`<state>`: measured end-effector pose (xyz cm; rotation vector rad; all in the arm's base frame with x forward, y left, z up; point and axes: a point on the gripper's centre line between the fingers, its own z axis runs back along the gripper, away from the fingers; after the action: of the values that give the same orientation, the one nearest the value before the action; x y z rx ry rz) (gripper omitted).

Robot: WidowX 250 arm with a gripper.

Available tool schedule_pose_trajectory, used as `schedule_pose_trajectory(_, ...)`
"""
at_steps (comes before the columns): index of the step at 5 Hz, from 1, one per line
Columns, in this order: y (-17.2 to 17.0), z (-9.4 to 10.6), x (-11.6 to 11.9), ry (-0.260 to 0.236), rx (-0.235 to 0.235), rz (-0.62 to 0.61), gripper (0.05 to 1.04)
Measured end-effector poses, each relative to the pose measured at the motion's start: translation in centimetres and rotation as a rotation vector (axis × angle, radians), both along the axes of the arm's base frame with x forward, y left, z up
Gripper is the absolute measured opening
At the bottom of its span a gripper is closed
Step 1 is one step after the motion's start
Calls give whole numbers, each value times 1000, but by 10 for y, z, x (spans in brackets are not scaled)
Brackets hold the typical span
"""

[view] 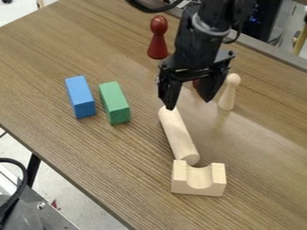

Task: Put the cylinder block on top of the arch

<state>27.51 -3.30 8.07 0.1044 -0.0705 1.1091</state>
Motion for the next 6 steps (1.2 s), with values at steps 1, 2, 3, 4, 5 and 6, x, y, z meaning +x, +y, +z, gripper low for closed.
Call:
schedule_pose_trajectory(1, -1, -4, 5, -21, -8, 7, 1000)
schedule_pose_trajectory(2, -3, -8, 5, -9, -20, 23, 1000)
schedule_pose_trajectory(3, -3, -17, 11, 5, -7, 27, 1000)
schedule_pose_trajectory(4, 2, -14, 14, -5, 14, 41, 1000)
schedule_pose_trajectory(5, 6, -18, 15, 0, 32, 44, 1000)
schedule_pose_trajectory(6, 10, -25, 15, 12, 59, 44, 1000)
